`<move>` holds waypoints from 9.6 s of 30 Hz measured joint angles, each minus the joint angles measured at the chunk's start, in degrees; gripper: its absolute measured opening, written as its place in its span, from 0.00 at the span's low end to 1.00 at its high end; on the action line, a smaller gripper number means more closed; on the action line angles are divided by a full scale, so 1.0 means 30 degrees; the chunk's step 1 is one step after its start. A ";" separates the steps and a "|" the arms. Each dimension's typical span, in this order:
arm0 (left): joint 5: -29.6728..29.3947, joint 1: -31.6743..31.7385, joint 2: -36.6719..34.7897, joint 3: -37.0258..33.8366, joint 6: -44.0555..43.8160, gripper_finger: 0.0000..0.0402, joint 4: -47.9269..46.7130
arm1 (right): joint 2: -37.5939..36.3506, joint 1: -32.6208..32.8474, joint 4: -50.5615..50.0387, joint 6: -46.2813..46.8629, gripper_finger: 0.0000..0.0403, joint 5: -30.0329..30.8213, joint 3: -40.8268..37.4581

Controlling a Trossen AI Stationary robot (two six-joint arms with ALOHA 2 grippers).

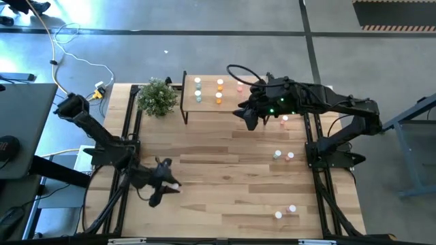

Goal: Pick and place medicine bottles onto shelf by color
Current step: Put the left violet pill bottle on the shelf aligned with the other violet pill bottle

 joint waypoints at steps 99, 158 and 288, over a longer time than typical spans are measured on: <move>0.1218 1.0586 -0.2350 0.3153 0.6370 0.30 0.2164 | 0.8158 0.0157 0.7003 -0.7612 0.22 -0.7213 0.0015; -0.0387 1.3749 -0.3807 0.6803 0.9233 0.68 -0.1277 | 0.1913 -0.4249 0.0694 -1.0195 0.22 -0.4345 -0.0007; -0.3015 1.6211 -0.3785 0.6782 1.7379 0.69 -0.0401 | 0.4005 -0.2043 2.2738 0.0642 0.23 2.0630 -1.8236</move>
